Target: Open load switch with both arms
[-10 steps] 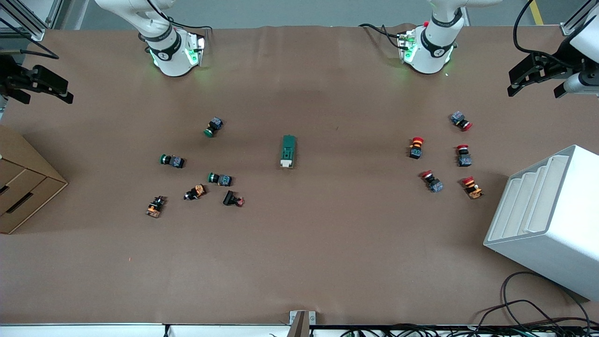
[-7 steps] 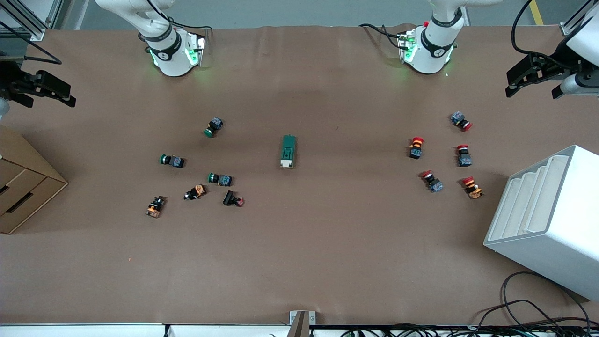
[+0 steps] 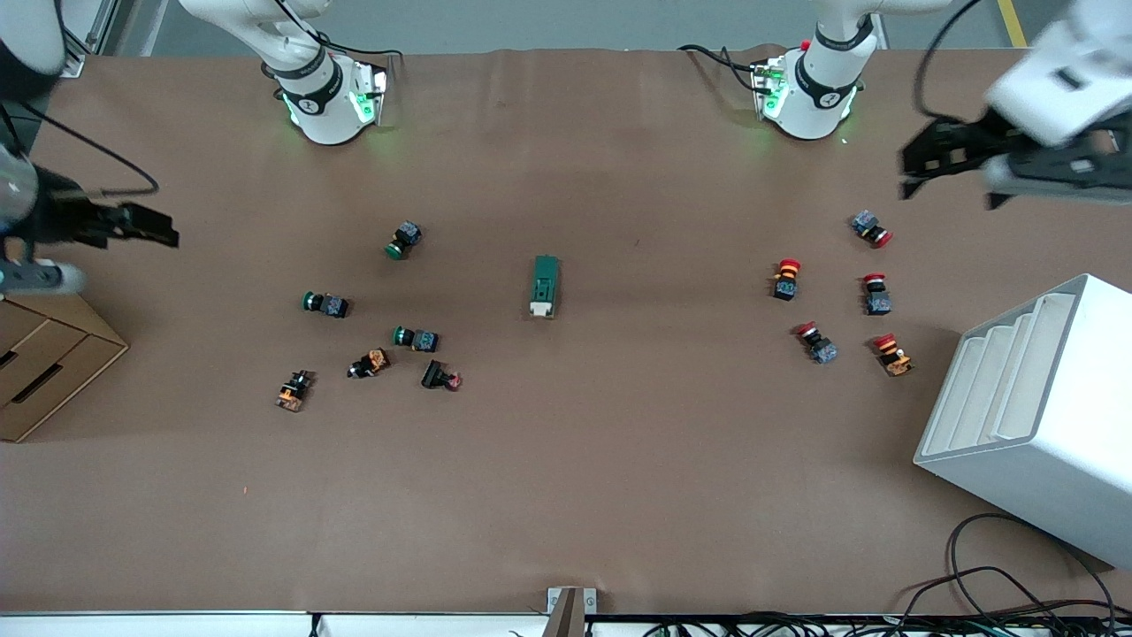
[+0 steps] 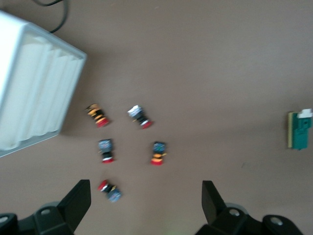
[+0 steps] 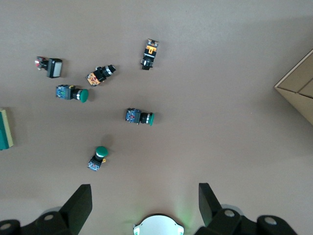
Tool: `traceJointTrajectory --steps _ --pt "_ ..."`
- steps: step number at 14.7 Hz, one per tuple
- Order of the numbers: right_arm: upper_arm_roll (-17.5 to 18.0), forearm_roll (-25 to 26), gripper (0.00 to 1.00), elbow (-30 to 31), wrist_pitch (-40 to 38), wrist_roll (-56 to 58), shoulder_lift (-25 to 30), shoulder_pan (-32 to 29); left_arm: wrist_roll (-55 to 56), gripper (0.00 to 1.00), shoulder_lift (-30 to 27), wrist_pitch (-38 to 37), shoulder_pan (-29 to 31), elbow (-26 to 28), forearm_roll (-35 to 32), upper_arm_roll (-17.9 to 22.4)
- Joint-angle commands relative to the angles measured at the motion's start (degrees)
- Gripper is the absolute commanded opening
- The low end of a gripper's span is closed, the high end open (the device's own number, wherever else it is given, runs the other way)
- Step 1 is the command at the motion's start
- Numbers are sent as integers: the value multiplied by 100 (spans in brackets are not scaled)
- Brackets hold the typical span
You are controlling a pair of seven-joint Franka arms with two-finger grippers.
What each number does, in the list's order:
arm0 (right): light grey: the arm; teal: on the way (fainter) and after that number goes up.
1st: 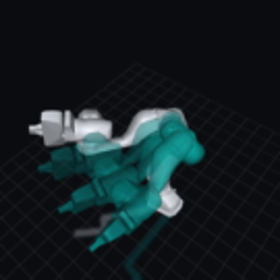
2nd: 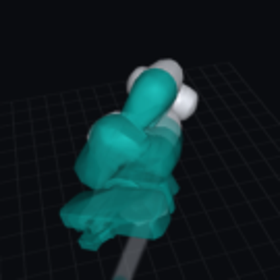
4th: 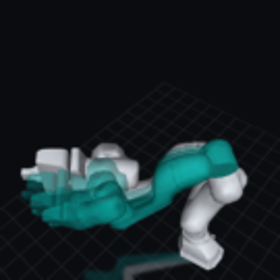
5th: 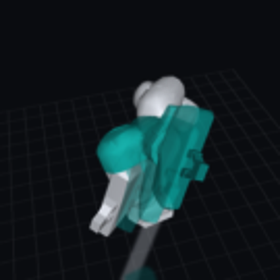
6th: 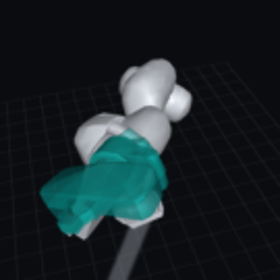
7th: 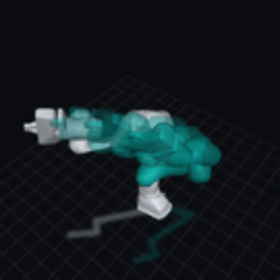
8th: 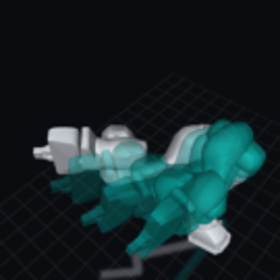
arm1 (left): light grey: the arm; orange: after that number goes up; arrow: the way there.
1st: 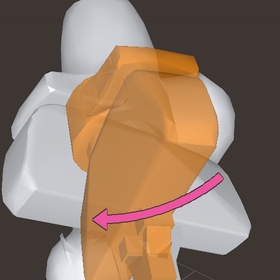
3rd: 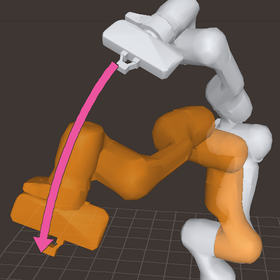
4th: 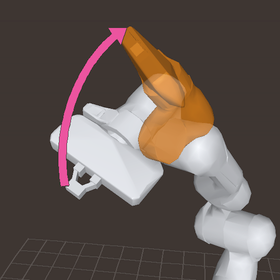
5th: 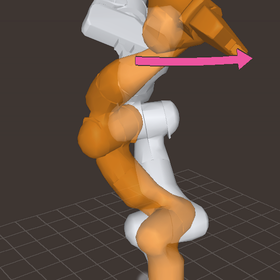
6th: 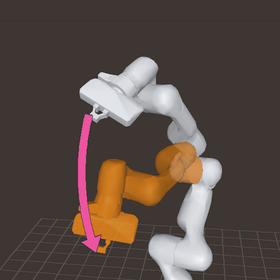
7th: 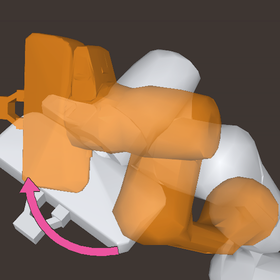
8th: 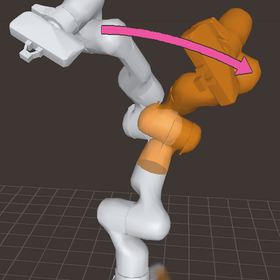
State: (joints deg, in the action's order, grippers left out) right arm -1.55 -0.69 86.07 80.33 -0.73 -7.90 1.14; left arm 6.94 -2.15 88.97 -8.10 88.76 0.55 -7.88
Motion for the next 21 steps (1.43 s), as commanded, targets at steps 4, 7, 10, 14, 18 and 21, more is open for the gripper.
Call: traceJointTrajectory --steps 4,7,10,14,18,21 --pt "32 -97 100 32 193 -2033 -527 622 2263 100 723 1304 -472 448 -291 -1372" --pt "32 -457 100 199 623 -3675 -887 1097 3722 100 1267 2096 -1244 730 -1036 -1576" --pt "40 -835 100 190 1114 -5379 -1405 1650 5033 99 1883 2738 -1948 809 -1731 -1576" --pt "40 -1028 100 199 1739 -6937 -2012 2346 6535 99 2402 3231 -2695 1011 -2724 -1576" --pt "40 -1284 100 173 2398 -8036 -2627 2855 8600 99 2947 3732 -3311 1345 -4252 -1585" --pt "40 -1485 100 146 3048 -8820 -3041 3163 10060 98 3430 3751 -3698 1372 -5421 -1585"
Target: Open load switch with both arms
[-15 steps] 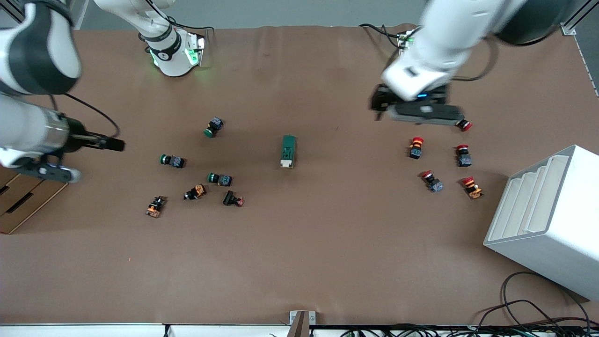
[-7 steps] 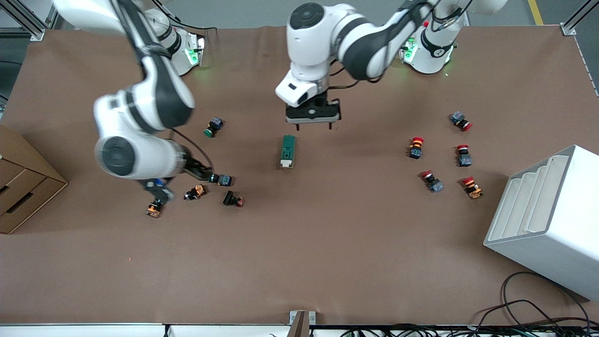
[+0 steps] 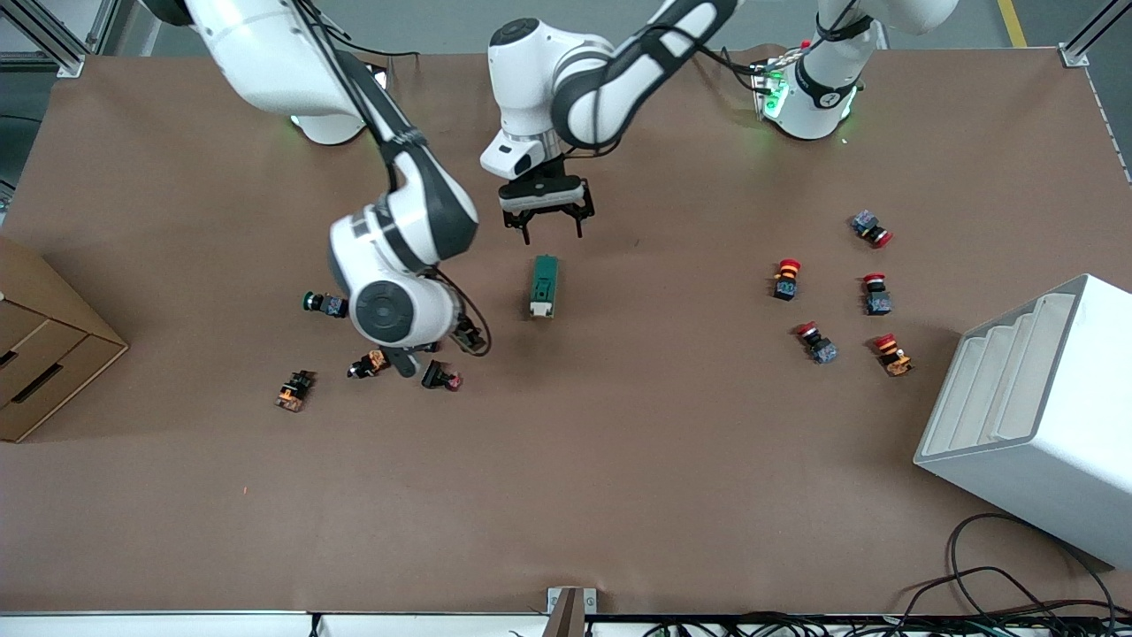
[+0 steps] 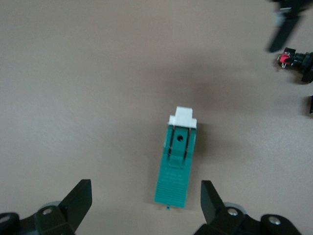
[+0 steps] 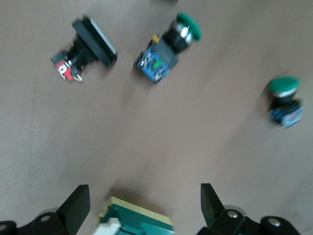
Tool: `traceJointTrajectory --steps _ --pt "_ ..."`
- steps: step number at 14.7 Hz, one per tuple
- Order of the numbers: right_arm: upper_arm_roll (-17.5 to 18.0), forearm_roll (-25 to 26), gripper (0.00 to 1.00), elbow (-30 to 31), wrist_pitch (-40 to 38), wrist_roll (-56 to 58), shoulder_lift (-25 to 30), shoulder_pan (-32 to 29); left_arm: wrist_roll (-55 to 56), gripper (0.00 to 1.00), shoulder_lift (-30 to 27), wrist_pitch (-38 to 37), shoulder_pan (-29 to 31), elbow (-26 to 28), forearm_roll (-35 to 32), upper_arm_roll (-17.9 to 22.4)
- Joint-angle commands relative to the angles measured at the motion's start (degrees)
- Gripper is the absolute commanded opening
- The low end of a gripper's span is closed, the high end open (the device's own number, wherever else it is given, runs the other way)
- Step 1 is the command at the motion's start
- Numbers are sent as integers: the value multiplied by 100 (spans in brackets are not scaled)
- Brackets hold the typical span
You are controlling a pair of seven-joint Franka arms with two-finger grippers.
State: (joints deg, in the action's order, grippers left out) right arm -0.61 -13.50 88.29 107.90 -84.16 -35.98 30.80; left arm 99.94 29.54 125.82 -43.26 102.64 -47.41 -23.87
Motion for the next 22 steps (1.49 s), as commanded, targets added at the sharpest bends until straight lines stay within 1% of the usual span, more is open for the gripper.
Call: traceJointTrajectory --steps 1,4,6,9,11,13,15,19,22 --pt "-54 -328 100 -75 502 -635 -321 285 1190 98 428 65 -296 -16 -1029 14" --pt "-54 -697 100 -84 933 -1145 -471 418 2456 98 798 57 -524 37 -2032 14" --pt "-54 -935 100 -84 1057 -1234 -497 567 2880 98 904 22 -605 133 -2481 14" --pt "-54 -962 100 -84 1057 -1252 -664 725 3127 98 1001 -171 -736 309 -2799 14" --pt "-54 -962 100 -84 1057 -1462 -761 831 3302 98 1019 -190 -798 467 -3053 23" --pt "-54 -953 100 -84 1014 -1612 -796 875 3610 98 1019 -190 -798 678 -3465 23" --pt "-54 -953 100 -75 979 -1612 -796 893 3856 98 1071 -198 -807 714 -3739 23" --pt "-54 -936 100 -93 514 -1612 -761 963 3875 97 1098 -216 -877 688 -3837 40" --pt "-54 -953 100 -522 -354 -1621 -744 928 3875 96 1159 -225 -904 679 -4187 76"
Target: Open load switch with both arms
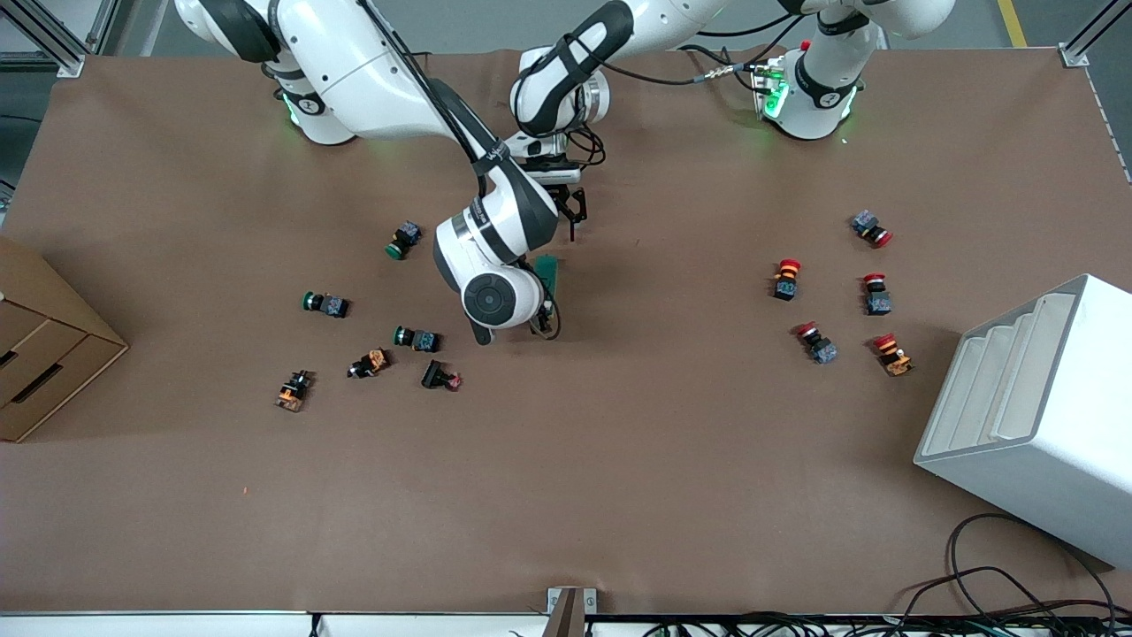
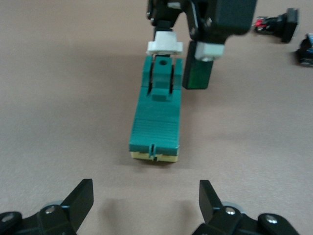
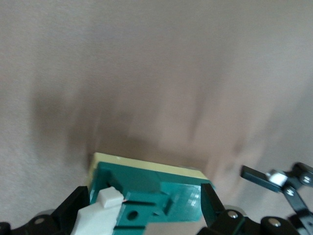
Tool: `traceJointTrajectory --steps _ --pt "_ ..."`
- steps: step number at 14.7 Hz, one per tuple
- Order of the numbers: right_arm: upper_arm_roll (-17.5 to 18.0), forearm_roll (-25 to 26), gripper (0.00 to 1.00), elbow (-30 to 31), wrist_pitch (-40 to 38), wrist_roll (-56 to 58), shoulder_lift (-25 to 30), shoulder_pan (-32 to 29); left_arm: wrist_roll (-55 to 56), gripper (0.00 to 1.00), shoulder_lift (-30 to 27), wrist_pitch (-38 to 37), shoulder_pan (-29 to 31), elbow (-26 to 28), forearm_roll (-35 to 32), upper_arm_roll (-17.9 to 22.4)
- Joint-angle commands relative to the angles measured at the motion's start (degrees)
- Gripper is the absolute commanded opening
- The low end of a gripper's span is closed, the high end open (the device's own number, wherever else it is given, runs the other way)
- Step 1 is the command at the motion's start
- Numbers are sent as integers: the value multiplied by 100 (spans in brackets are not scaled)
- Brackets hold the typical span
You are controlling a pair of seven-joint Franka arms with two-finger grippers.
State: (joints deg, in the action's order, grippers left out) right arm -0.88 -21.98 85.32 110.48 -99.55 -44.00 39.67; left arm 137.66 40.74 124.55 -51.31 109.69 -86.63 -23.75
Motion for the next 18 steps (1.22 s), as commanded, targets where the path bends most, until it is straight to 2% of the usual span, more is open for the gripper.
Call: traceJointTrajectory --steps 1,3,8,18 --pt "-26 -96 100 -356 -833 -82 59 41 103 96 91 -202 -107 -53 -284 55" --pt "-26 -96 100 -524 -1264 -64 85 -20 112 96 206 -449 -116 -71 -415 55" --pt "-26 -88 100 -560 -1809 -38 155 -12 103 96 215 -458 -169 -97 -425 55" --pt "-26 -79 100 -384 -1688 -82 50 331 112 96 180 -467 -186 -97 -407 46"
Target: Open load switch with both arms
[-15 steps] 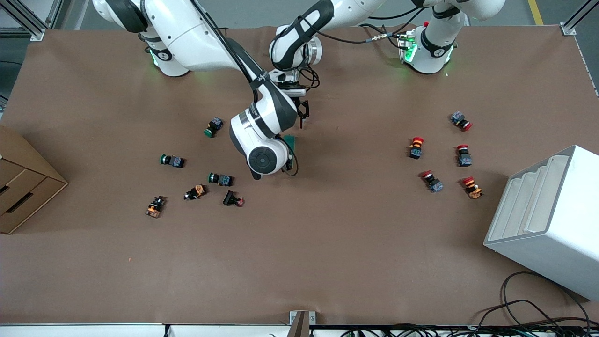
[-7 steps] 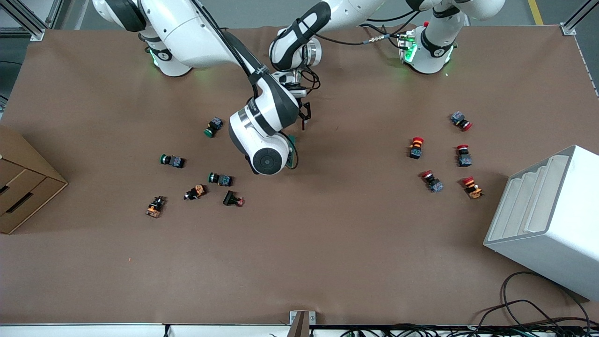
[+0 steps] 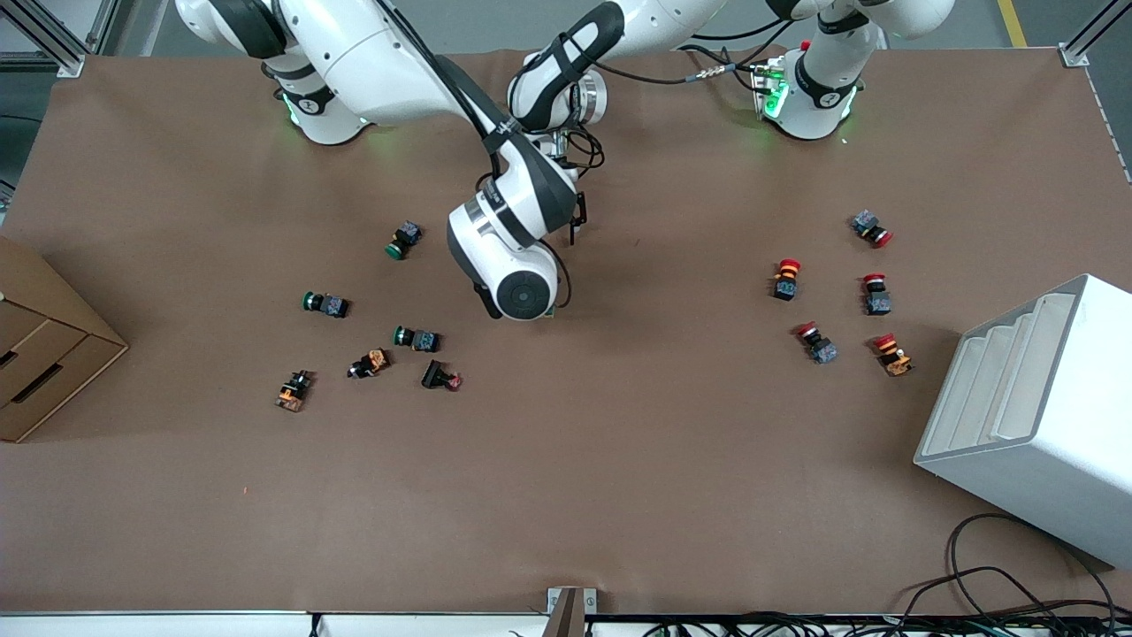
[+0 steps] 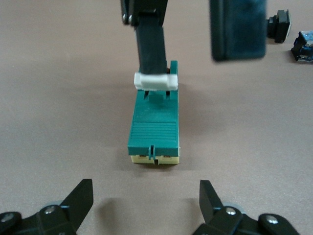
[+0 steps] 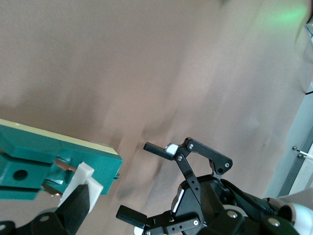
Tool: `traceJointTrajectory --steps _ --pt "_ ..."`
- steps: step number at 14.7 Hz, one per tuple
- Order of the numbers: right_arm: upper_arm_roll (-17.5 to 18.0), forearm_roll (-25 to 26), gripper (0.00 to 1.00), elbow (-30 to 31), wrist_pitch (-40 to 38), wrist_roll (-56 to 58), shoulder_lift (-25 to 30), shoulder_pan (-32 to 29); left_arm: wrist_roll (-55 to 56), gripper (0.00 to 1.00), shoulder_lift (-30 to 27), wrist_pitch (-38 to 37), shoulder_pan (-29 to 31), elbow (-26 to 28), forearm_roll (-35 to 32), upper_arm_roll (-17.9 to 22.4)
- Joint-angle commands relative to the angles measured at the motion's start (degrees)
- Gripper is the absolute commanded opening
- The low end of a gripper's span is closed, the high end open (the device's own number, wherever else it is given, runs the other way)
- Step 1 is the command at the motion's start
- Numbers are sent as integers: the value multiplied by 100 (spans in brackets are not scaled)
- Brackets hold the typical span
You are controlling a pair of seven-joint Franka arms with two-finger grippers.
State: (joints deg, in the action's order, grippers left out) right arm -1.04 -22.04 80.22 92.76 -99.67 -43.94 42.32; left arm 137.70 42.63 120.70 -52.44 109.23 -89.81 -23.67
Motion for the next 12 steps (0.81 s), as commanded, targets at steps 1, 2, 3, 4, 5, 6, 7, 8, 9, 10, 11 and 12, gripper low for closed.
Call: traceJointTrajectory --steps 1,2,3,4,5,6,7,8,9,10,11,12 --pt "-10 -64 100 143 102 -70 35 66 108 96 -9 -82 -64 -60 -89 37" --pt "-10 -64 100 196 154 -70 26 74 108 97 -18 -82 -64 -60 -89 37" --pt "-10 -64 100 248 259 -70 26 74 108 97 -18 -82 -64 -51 -80 37" --pt "-10 -55 100 301 304 -70 26 118 108 97 -18 -82 -73 -51 -80 37" --pt "-10 -29 100 328 374 -70 17 153 108 96 -18 -82 -64 -51 -80 37" --pt "-10 -29 100 363 435 -70 -9 162 108 97 -18 -82 -64 -60 -80 37" --pt "-10 -20 100 424 540 -62 -9 180 108 96 -27 -82 -64 -60 -80 37" --pt "-10 -20 100 468 594 -44 -9 180 99 96 -35 -82 -56 -60 -80 29" --pt "-10 6 100 460 594 -27 -9 180 81 96 -44 -82 -56 -60 -71 29" --pt "-19 85 100 399 551 17 26 136 72 96 -44 -82 -56 -60 -63 29" --pt "-27 286 100 285 524 209 96 84 46 96 -44 -82 -47 -68 -71 29" --pt "-28 566 100 127 350 472 166 48 37 96 -53 -73 -38 -77 -63 29"
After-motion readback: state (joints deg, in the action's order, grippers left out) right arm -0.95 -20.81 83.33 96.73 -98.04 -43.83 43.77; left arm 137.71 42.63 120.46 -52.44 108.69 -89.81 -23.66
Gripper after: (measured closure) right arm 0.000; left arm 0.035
